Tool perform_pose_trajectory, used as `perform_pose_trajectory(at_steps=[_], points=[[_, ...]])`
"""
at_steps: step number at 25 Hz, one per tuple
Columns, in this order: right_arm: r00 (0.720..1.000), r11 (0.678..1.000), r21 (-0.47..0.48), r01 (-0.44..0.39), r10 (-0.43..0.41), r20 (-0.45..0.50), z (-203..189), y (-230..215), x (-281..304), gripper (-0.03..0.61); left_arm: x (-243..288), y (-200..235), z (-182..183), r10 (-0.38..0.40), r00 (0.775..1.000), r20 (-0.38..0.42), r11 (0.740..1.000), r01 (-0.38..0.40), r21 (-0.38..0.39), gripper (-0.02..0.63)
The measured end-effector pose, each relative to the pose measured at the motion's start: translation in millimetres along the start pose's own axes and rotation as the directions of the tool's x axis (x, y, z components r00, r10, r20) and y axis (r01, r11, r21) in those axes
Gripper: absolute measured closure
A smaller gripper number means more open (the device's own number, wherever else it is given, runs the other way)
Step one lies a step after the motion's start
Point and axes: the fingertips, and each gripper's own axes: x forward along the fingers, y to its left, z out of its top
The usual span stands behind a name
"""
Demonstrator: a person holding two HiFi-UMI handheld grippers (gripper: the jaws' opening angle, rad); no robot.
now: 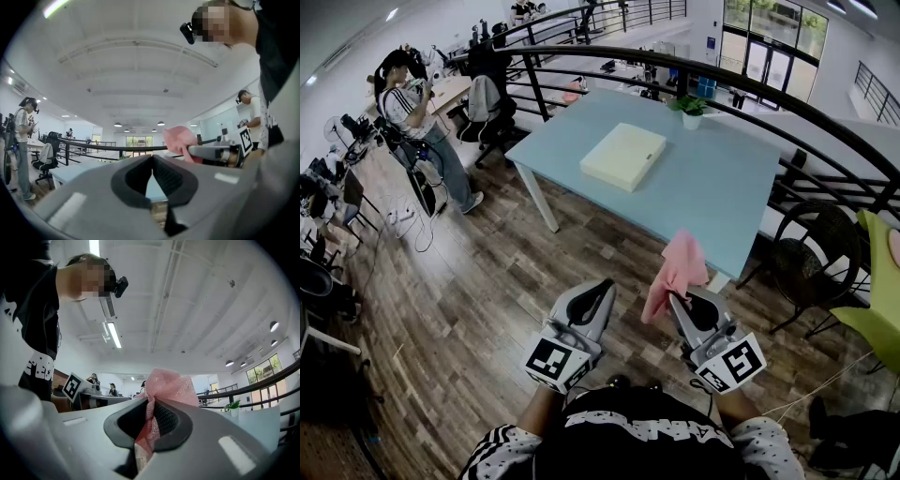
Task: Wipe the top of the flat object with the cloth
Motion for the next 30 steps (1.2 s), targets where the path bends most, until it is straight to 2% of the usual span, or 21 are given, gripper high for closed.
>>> perform_pose_trajectory(at_steps=[7,16,25,30], points=[[1.0,0.999,0.045,0.016,-0.017,0.025,0.5,-12.8,-1.8,0.558,6.4,5.2,1.3,0.026,1.0,0.009,1.0,-0.026,-0.01,0.614],[0.999,1.0,0.028,-0.008,0.007,0.039,2.5,-38.4,-15.6,0.558,27.2,-5.2,-5.9,0.048,0.998,0.039,0.998,-0.046,-0.039,0.614],[0.998,0.996,0.067,-0.063,0.063,0.004,-15.5,-52.1,-13.4,0.558,9.4,0.3,-15.7,0.177,0.984,-0.007,0.983,-0.177,-0.046,0.614],[0.995,0.991,0.09,-0.098,0.097,0.013,-16.5,-54.6,-1.5,0.56,7.5,8.2,-16.7,0.217,0.976,-0.007,0.975,-0.217,-0.044,0.614]])
